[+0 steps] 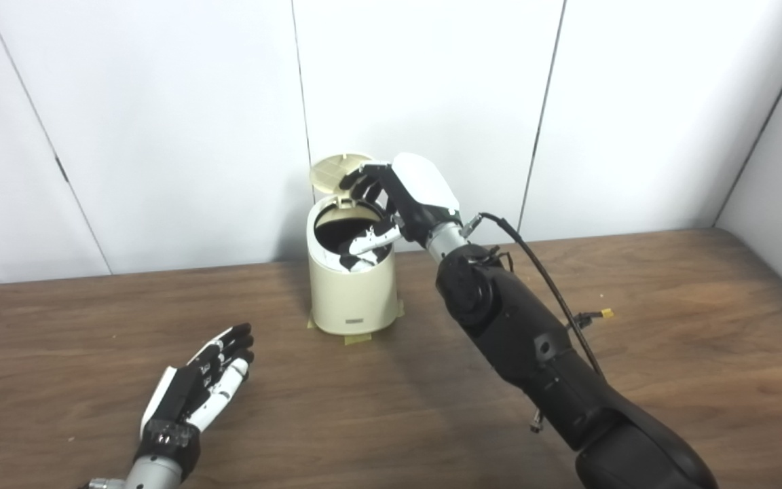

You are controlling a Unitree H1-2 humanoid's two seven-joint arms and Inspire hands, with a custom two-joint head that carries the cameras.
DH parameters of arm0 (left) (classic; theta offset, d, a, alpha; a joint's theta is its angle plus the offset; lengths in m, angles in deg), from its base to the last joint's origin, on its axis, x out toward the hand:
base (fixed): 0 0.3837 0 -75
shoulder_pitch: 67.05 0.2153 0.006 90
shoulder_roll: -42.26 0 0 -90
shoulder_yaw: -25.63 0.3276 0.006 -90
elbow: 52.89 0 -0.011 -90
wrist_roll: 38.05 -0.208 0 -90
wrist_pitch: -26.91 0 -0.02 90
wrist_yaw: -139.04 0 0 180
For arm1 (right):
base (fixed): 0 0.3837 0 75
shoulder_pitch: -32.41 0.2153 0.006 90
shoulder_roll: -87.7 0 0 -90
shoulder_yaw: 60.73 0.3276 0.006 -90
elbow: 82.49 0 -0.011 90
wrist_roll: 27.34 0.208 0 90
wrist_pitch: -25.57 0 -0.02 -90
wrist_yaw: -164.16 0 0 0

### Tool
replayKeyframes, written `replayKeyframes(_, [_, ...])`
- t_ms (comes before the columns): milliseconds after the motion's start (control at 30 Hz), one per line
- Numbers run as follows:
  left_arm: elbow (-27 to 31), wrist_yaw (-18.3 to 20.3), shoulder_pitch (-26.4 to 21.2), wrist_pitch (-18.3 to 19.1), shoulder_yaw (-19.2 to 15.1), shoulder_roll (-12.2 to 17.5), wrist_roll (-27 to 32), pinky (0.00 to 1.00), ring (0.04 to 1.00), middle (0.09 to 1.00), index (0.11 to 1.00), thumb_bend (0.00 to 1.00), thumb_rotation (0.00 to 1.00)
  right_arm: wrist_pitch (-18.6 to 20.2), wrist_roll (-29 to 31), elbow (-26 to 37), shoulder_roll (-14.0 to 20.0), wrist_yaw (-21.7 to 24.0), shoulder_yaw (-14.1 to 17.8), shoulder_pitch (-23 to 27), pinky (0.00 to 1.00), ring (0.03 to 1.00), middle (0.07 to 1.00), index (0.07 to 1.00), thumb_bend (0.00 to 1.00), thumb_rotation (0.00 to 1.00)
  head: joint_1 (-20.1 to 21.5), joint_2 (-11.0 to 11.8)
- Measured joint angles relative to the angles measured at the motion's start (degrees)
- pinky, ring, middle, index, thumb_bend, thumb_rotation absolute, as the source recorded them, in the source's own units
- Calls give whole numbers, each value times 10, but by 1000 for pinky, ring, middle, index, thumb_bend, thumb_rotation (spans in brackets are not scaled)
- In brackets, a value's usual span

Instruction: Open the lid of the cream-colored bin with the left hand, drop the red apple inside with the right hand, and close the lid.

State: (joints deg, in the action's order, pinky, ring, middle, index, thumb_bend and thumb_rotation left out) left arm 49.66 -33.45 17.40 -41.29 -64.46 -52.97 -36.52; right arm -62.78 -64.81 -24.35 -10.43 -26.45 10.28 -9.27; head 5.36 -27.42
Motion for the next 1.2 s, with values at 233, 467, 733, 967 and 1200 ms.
replayKeyframes(233, [0,0,0,0,1,-1,-1,863,880,886,881,222,412,2,-4,6,2,1,-1,-3,585,673,708,668,817,171,-2,-4])
replayKeyframes(467, [0,-1,4,0,2,-1,-3,872,883,889,886,222,381,-23,28,11,-10,-33,31,-30,391,420,498,505,507,1,-2,-5])
replayKeyframes(733, [0,-1,3,0,1,-1,-2,859,884,894,884,223,353,-28,51,47,-10,-35,57,-54,369,424,493,486,503,0,0,-6])
replayKeyframes(967, [0,-1,2,0,1,-1,-5,861,878,889,879,228,318,-7,155,109,-28,-4,131,-93,344,426,501,493,502,0,1,-7])
replayKeyframes(1200, [-1,-1,1,1,-2,1,-14,865,877,888,875,225,264,122,213,225,-40,33,181,-150,512,486,492,473,520,0,1,-8])
